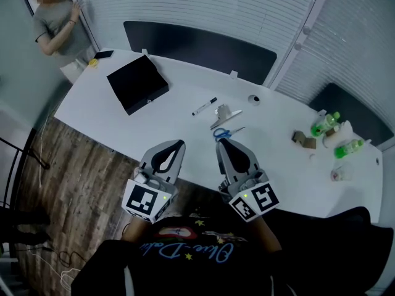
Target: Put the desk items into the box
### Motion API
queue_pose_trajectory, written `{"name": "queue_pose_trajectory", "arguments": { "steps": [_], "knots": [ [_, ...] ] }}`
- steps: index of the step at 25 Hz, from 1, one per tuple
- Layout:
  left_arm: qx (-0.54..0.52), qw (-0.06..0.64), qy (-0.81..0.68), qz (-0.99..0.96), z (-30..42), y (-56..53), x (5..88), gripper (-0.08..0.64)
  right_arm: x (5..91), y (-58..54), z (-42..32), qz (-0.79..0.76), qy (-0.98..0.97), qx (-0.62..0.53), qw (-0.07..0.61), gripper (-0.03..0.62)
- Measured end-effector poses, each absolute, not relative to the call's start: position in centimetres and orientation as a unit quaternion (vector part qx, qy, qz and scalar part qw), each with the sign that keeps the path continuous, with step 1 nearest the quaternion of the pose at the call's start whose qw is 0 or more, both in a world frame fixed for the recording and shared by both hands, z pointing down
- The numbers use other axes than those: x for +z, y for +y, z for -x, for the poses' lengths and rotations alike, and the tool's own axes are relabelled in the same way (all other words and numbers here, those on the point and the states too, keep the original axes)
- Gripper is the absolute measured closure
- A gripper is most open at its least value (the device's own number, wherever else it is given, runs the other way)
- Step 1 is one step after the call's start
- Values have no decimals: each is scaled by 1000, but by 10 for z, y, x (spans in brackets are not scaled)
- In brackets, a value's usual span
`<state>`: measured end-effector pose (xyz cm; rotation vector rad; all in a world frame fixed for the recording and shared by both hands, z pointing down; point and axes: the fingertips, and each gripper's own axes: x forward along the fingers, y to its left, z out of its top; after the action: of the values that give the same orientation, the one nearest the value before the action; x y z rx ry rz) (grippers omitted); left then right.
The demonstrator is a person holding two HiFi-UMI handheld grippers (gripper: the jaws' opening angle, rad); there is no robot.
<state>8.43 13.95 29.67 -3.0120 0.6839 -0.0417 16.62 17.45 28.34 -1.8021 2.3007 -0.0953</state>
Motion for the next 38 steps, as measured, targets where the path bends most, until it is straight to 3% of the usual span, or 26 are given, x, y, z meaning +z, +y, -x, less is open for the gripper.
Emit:
{"name": "queue_pose_trajectory", "arguments": {
  "steps": [34, 38],
  "knots": [
    [-19, 23, 261, 965, -87, 114, 305, 552, 299, 148, -176, 582, 805, -44, 103, 580],
    [-20, 27, 258, 965, -90, 105, 306, 552, 301, 138, -180, 586, 803, -45, 99, 548]
  ]
}}
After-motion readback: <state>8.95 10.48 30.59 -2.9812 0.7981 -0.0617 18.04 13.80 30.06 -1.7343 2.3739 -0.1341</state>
